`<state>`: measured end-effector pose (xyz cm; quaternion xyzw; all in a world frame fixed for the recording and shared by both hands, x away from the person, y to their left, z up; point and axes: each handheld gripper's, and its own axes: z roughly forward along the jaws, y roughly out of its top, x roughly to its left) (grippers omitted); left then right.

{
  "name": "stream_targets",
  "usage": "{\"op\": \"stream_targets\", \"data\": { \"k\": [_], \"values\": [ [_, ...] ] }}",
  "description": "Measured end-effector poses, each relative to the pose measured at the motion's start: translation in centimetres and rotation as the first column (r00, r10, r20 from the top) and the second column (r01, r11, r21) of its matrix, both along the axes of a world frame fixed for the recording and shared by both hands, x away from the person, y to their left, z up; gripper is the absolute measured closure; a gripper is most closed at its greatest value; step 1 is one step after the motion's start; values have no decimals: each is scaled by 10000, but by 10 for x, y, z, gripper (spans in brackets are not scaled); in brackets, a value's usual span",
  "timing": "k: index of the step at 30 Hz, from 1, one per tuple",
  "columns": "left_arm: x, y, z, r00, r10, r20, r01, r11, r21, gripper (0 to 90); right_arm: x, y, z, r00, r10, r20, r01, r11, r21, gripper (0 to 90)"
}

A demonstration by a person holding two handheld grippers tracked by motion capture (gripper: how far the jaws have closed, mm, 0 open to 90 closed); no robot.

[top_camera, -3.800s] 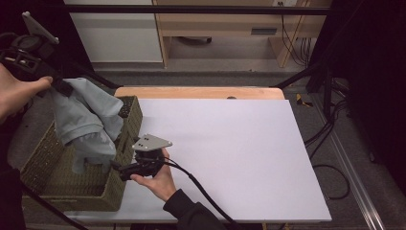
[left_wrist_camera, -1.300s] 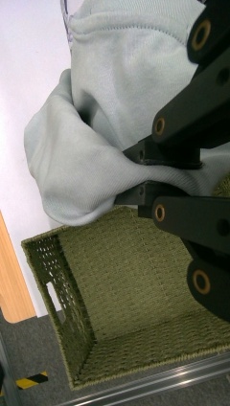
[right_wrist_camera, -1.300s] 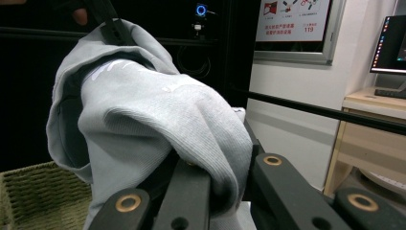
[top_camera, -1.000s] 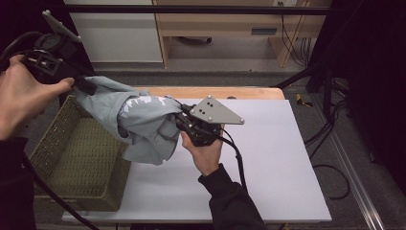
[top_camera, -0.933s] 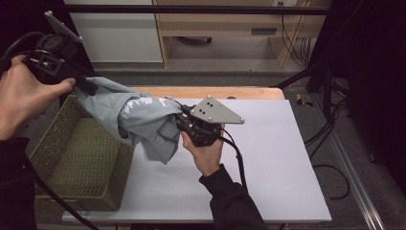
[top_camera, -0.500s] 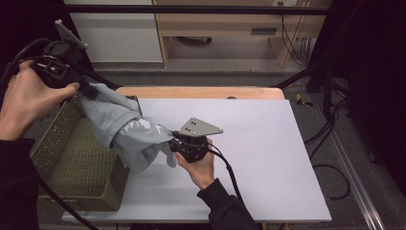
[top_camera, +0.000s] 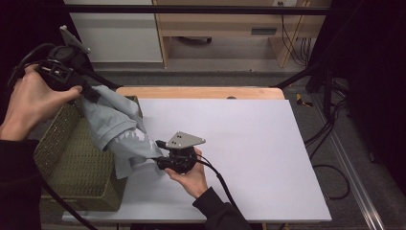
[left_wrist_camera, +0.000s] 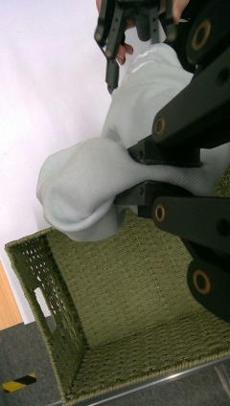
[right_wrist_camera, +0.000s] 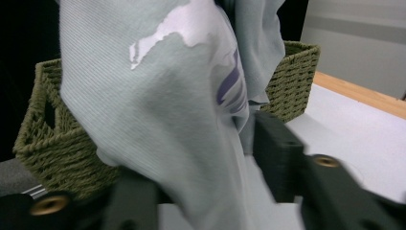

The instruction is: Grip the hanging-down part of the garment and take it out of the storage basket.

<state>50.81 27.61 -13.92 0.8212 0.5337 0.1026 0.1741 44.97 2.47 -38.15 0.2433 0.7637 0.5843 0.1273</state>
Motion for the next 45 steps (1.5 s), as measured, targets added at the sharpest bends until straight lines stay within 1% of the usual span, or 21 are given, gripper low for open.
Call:
{"op": "stream_targets", "data": {
  "k": [2, 4, 6, 7, 9, 12, 15, 16, 17, 20, 24, 30, 32, 33, 36, 38, 40, 42, 44, 45],
  "values": [
    [0, -1, 0, 10000, -5, -13, 5, 10000, 13, 842, -3, -5, 0, 9999, 54, 88, -55, 9999, 87, 364],
    [1, -1, -1, 10000, 13, 8, -13, 10000, 13, 842, -8, -12, 0, 10000, 57, 76, -58, 9998, 185, 267],
    [1, -2, -1, 10000, -15, -18, 15, 10000, 35, 842, -13, -19, 0, 9998, 200, -11, -200, 9994, 273, 188],
    [1, -3, -1, 10000, -11, -19, 12, 10000, 41, 842, -15, -23, 0, 9997, 253, -56, -251, 9994, 243, 164],
    [1, -3, -1, 10000, -19, -22, 20, 10000, 33, 842, -19, -32, 1, 9996, 273, 71, -275, 9994, 187, 137],
    [1, -5, -2, 10000, -38, -20, 38, 10000, 44, 842, -24, -47, 3, 9997, 174, 185, -180, 9994, 298, 119],
    [0, -4, -2, 10000, -67, -24, 67, 10000, 5, 842, -26, -64, 5, 9993, -292, 230, 282, 9987, 429, 109],
    [0, -4, -2, 10000, -67, -24, 67, 10000, 5, 842, -26, -64, 5, 9993, -292, 230, 282, 9987, 429, 109],
    [0, -4, -2, 10000, -53, -23, 53, 10000, -2, 842, -27, -76, 5, 9977, -628, 265, 614, 9968, 521, 97],
    [0, -3, -2, 10000, -41, -16, 41, 10000, -39, 842, -28, -93, 5, 9930, -1151, 278, 1127, 9908, 746, 87],
    [0, -3, -3, 10000, -55, -22, 55, 10000, -30, 842, -28, -114, 4, 9819, -1865, 321, 1829, 9789, 910, 71],
    [2, -4, -5, 9999, -80, -67, 80, 10000, 15, 842, -32, -141, 0, 9662, -2552, 369, 2501, 9623, 1067, 46],
    [2, -5, -5, 9999, -94, -71, 94, 10000, 13, 842, -34, -148, -2, 9586, -2814, 438, 2752, 9550, 1110, 43],
    [2, -5, -5, 9999, -105, -75, 105, 9999, 19, 842, -35, -151, -2, 9547, -2949, 393, 2888, 9504, 1155, 41],
    [2, -6, -5, 9999, -140, -101, 141, 9999, 26, 842, -37, -162, -6, 9458, -3210, 498, 3147, 9434, 1045, 40],
    [2, -6, -5, 9999, -134, -110, 134, 9999, 46, 842, -39, -168, -9, 9386, -3424, 422, 3368, 9359, 1036, 41],
    [2, -6, -5, 9999, -130, -108, 130, 9999, 52, 842, -40, -175, -12, 9283, -3703, 336, 3653, 9252, 1022, 41],
    [1, -6, -5, 9999, -129, -94, 129, 9999, 54, 842, -42, -181, -14, 9207, -3891, 303, 3841, 9171, 1067, 40],
    [1, -5, -5, 9999, -112, -89, 112, 9999, 33, 842, -43, -187, -16, 9131, -4062, 367, 4010, 9105, 1004, 40],
    [1, -5, -6, 9999, -105, -91, 105, 9999, 23, 842, -45, -189, -17, 9101, -4133, 299, 4086, 9072, 1004, 40]
  ]
}}
